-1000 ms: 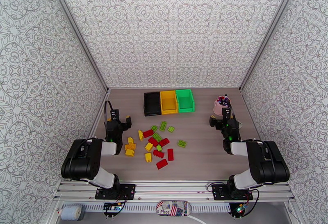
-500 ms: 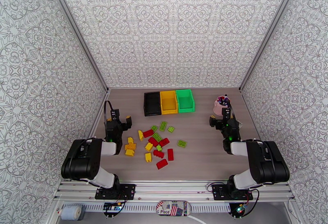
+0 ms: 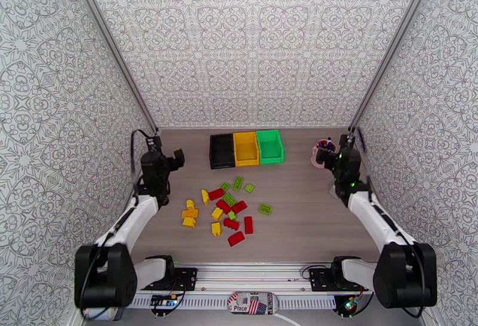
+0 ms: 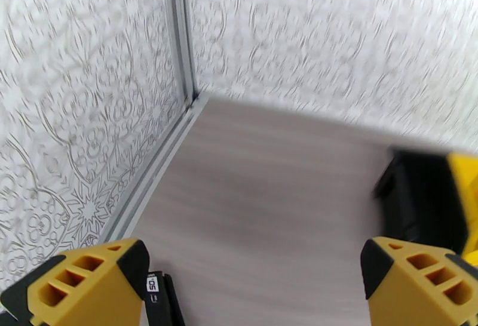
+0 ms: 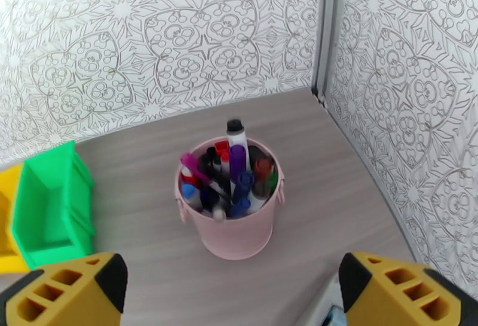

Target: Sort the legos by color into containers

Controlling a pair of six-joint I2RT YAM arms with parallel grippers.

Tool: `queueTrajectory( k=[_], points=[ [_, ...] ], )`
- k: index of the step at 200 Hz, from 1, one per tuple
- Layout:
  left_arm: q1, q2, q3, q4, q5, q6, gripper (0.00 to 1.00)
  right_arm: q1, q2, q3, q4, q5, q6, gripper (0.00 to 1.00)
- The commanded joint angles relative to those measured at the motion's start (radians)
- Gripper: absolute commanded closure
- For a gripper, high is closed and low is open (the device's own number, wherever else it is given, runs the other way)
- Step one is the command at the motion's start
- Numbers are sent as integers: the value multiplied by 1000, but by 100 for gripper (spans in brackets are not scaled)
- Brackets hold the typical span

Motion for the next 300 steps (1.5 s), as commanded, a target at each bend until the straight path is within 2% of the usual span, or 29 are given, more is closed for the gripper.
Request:
queueTrajectory(
  k=[1, 24, 42, 52, 67, 89, 111, 139, 150, 162, 171, 189, 199, 220, 248, 277, 300],
  points=[
    [10, -53, 93, -422, 78, -204, 1, -7, 21, 104, -556, -154, 133, 1],
    [38, -66, 128, -526, 290, -304, 1, -7, -52, 106, -674, -333, 244, 1],
    [37, -59, 138, -596, 409, -404, 1, -8, -149, 74, -707, -379, 328, 1],
    [29, -50, 130, -599, 500, -463, 1, -7, -192, 62, -741, -363, 370, 1],
    [1, -38, 146, -671, 499, -567, 1, -8, -245, 46, -786, -323, 414, 1],
    [-32, -60, 178, -753, 532, -611, 1, -11, -342, 21, -849, -252, 485, 1],
    [-56, -176, 164, -723, 540, -593, 1, -14, -392, -5, -857, -331, 516, 1],
    [-15, -306, 108, -656, 575, -661, 1, -14, -372, -2, -856, -445, 490, 1],
    [30, -304, 99, -670, 619, -695, 1, -15, -376, 0, -846, -480, 481, 1],
    [70, -268, 78, -621, 749, -708, 1, -15, -380, 2, -834, -499, 484, 1],
    [75, -230, 77, -599, 812, -706, 1, -13, -362, 13, -848, -510, 481, 5],
    [38, -207, 83, -608, 785, -702, 1, 7, -312, 11, -860, -522, 496, 14],
    [16, -213, 70, -595, 764, -725, 1, 34, -299, -2, -845, -520, 522, 16],
    [-26, -164, 43, -557, 822, -765, 1, 142, -261, -32, -757, -507, 607, 21],
    [-196, -152, 48, -615, 693, -731, 1, 337, -132, -24, -697, -433, 695, 29],
    [-340, -137, 35, -631, 600, -713, 1, 528, 35, 31, -661, -355, 797, 27],
    [-370, -99, 30, -642, 614, -684, 1, 637, 169, 101, -663, -301, 834, 23]
  ],
)
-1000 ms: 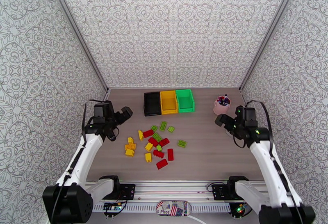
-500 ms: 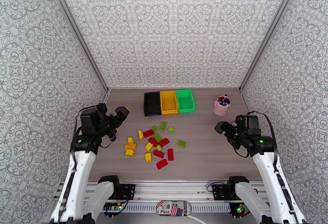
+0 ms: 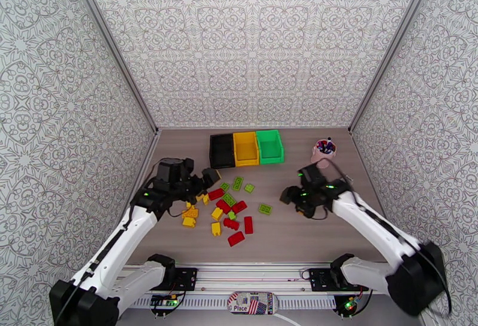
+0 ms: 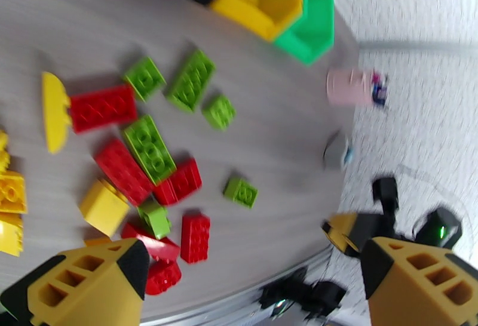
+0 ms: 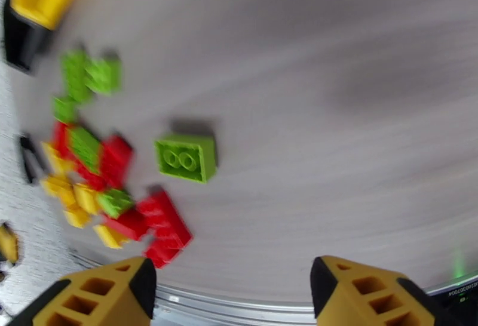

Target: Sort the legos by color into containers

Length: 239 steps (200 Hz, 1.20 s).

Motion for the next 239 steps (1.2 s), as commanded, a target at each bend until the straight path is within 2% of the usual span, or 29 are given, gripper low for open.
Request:
queueTrajectory(
  k=[1, 34, 73, 114, 191, 239],
  points=[
    [-23, 39, -21, -27, -38, 36, 1, 94, 103, 92, 26, 93, 89, 24],
    [-17, 66, 12, -94, -36, 116, 2, 182, 267, 204, 14, 127, 110, 18],
    [32, 60, 1, -125, 9, 170, 1, 203, 398, 312, -33, 141, 147, 18],
    [65, 41, -19, -151, 22, 198, 1, 208, 463, 347, -70, 161, 199, 18],
    [75, 27, -50, -144, 19, 175, 1, 208, 637, 469, -149, 178, 168, 22],
    [83, 19, -67, -141, 21, 171, 1, 205, 661, 475, -168, 190, 165, 24]
  ],
)
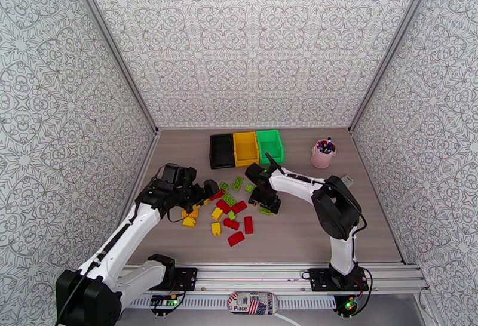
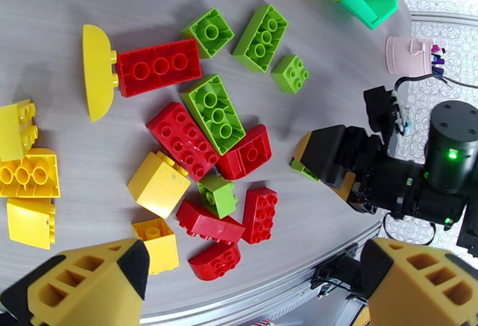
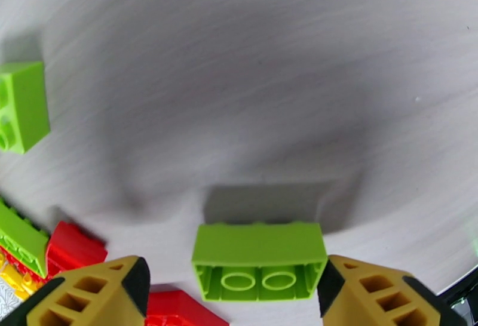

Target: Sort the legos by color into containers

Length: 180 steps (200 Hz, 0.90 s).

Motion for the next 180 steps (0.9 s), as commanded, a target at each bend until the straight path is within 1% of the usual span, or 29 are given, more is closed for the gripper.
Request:
queueTrajectory(
  k=[1, 22, 58, 99, 142, 180],
  points=[
    [10, -9, -19, -13, 13, 6, 1, 3, 17, 23, -44, 28, -2, 24],
    [10, -3, -19, -6, 13, 0, 1, 3, 16, 0, -27, 21, -6, 26],
    [5, 34, -11, 15, 11, -11, 1, -6, 19, -38, 7, -3, -13, 35],
    [-48, 109, 22, 56, -15, -33, 1, -32, -23, -85, 53, -21, -34, 44],
    [-142, 276, 110, 139, -34, -73, 1, -101, -125, -123, 77, -33, -74, 55],
    [-231, 459, 294, 155, -55, -79, 1, -219, -222, -159, 120, -110, -126, 57]
  ],
)
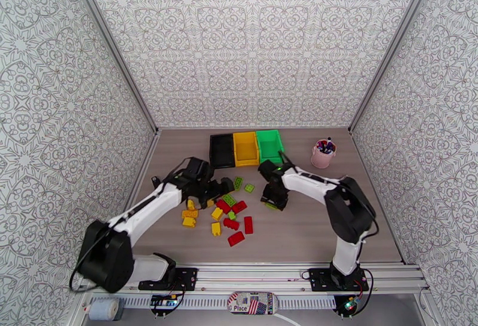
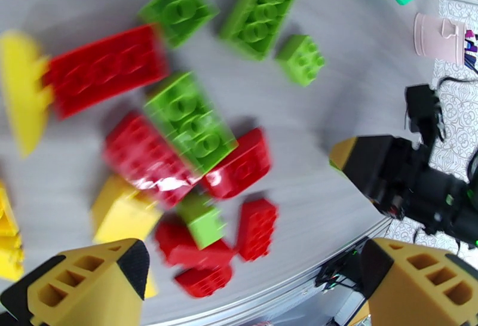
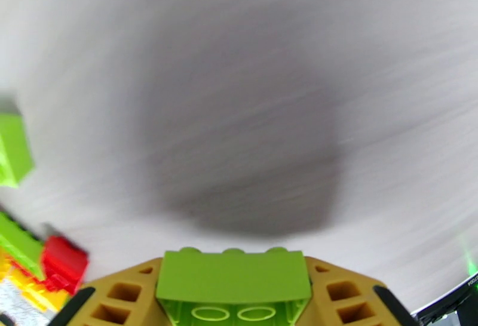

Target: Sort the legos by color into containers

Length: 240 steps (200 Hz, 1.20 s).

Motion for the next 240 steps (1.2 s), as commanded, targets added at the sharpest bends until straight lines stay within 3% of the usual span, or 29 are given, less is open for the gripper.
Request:
queueTrajectory(
  k=[1, 53, 94, 149, 196, 240],
  points=[
    [-54, 89, 126, 48, -26, -18, 1, -70, -69, -21, 40, -63, -52, 57],
    [-117, 332, 364, 82, 17, -49, 1, -220, -68, 64, 63, -181, -151, 57],
    [-97, 431, 525, 25, 1, -42, 2, -284, 36, 186, 98, -273, -181, 58],
    [-27, 405, 544, -70, -74, -34, 4, -293, 217, 425, 219, -420, -135, 58],
    [25, 296, 437, -107, -161, -43, 4, -288, 376, 605, 382, -547, 1, 57],
    [52, 211, 333, -108, -189, -65, 4, -257, 527, 857, 340, -590, 16, 54]
  ],
)
